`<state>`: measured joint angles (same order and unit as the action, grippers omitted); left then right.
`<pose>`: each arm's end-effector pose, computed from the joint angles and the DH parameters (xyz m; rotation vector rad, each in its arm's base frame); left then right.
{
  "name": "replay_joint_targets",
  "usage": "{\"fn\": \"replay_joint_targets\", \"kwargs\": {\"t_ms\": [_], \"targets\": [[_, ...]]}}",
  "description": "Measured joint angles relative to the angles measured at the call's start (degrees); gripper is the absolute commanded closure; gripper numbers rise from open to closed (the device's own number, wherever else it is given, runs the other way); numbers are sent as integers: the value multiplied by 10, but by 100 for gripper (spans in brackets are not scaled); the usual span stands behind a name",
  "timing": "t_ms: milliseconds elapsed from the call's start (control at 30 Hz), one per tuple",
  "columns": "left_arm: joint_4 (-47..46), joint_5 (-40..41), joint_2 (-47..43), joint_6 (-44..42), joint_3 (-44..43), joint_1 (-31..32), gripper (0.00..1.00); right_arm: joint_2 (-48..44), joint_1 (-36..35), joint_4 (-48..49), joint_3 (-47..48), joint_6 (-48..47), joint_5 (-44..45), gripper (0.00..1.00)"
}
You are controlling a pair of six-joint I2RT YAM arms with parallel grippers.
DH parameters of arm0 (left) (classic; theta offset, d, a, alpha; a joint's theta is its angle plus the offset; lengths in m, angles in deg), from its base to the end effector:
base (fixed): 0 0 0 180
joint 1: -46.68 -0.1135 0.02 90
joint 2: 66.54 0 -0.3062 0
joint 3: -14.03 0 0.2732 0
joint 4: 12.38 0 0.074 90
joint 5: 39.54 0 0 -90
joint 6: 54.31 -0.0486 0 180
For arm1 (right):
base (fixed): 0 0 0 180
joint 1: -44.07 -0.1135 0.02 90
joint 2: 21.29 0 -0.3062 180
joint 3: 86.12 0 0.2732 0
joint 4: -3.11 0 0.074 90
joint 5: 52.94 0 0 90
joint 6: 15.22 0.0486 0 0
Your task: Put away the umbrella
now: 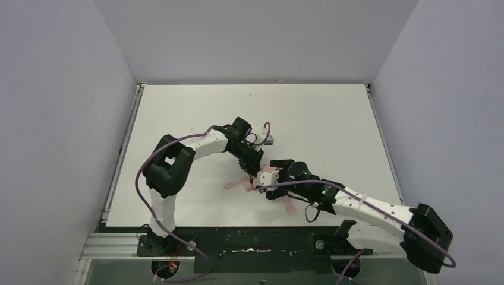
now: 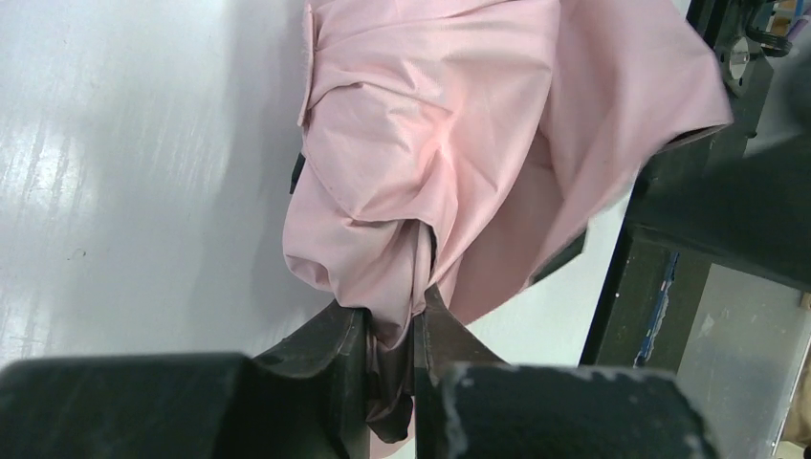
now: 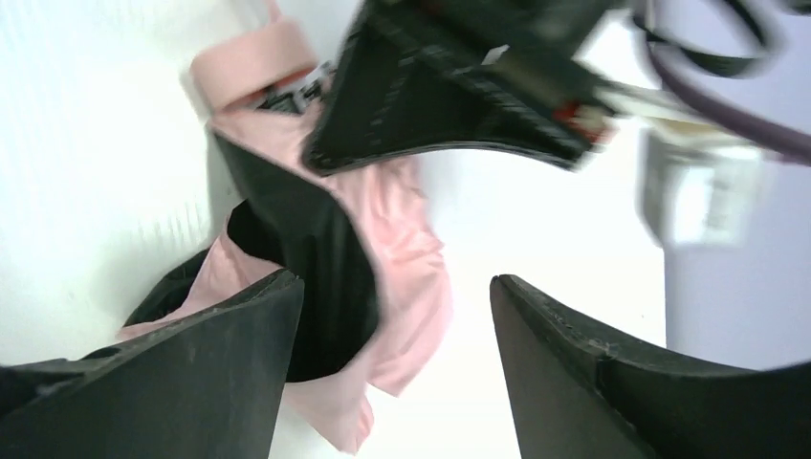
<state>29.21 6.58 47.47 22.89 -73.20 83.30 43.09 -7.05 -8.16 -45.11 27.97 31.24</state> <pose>0.3240 -0.2827 0.1688 1.3183 2.3675 -1.1714 0.1462 0.1892 0.2117 -1.6788 1.3843 0.1534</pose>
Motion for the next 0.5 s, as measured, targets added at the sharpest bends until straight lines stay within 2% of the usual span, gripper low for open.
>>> {"fn": "replay_joint_targets", "kwargs": {"t_ms": [100, 233, 333, 500], "targets": [[3, 5, -1, -1, -1, 1, 100, -90, -3, -28, 7, 78, 11, 30], [5, 16, -6, -1, -1, 5, 100, -186, -4, -74, 29, 245, 84, 37], [7, 30, -11, -1, -1, 9, 100, -205, -4, -144, 63, 415, 172, 35], [7, 47, -17, 1, 1, 15, 100, -186, -2, -279, 98, 698, 283, 33]]}}
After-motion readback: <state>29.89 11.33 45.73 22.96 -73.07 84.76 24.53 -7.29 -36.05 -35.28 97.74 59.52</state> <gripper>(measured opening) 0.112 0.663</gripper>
